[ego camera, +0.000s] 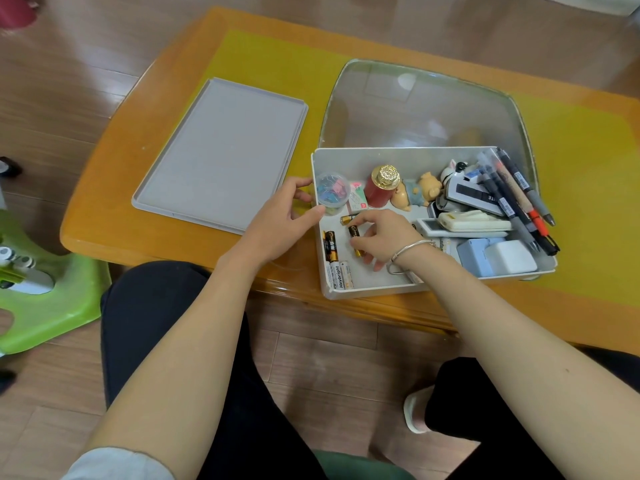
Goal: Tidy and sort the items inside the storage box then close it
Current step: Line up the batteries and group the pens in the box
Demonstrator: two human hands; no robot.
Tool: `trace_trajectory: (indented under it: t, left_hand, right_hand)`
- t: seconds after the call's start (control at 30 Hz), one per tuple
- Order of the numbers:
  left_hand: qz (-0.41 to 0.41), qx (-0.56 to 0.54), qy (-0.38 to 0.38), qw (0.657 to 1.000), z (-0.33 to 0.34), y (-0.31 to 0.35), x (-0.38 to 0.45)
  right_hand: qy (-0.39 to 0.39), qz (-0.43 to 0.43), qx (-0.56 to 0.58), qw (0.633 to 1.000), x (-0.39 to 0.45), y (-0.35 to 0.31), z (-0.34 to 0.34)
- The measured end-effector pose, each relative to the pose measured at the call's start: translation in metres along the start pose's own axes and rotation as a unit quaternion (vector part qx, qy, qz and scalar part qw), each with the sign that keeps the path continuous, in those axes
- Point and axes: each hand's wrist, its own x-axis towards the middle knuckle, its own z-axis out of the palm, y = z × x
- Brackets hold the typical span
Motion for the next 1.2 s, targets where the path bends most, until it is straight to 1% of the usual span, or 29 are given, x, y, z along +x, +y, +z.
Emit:
trace_trajectory:
  t: [0.07, 0.2, 0.3, 0.57, 0.73, 0.87, 0.97, 1.1, 1.2]
  left_hand:
    - [0.000, -0.002, -0.003, 1.000, 0.000, 0.000, 0.000]
    - [0.000, -0.009, -0.005, 1.000, -0.002, 0.001, 0.000]
    - [0.004, -0.004, -0.001, 1.000, -0.001, 0.000, 0.000]
    - [0.005, 0.005, -0.001, 1.000, -0.001, -0.002, 0.001]
    - [0.004, 0.006, 0.001, 1.000, 0.000, -0.002, 0.001]
    - [0.005, 0.009, 0.002, 1.000, 0.000, -0.003, 0.001]
    - [0.004, 0.007, -0.002, 1.000, 0.000, -0.002, 0.001]
    - [0.004, 0.005, -0.002, 1.000, -0.001, -0.002, 0.001]
    - [0.004, 0.002, -0.002, 1.000, 0.000, -0.002, 0.001]
  right_hand:
    - [0.004, 0.000, 0.026, 1.000, 0.002, -0.001, 0.003]
    - [-0.004, -0.008, 0.034, 0.999, 0.003, -0.005, 0.008]
    - [-0.013, -0.010, 0.022, 1.000, 0.003, -0.006, 0.008]
    - [0.000, -0.024, -0.006, 1.000, 0.003, -0.006, 0.008]
    - [0.032, -0.053, -0.054, 0.997, 0.002, -0.006, 0.007]
    - [0.059, -0.043, -0.049, 0.996, 0.005, -0.002, -0.001]
    - [0.084, -0.041, -0.090, 0.992, 0.008, 0.004, -0.005]
    - [0.079, -0.056, -0.160, 0.982, 0.010, 0.005, -0.003]
    - [0.094, -0.063, -0.198, 0.974, 0.013, 0.003, -0.001]
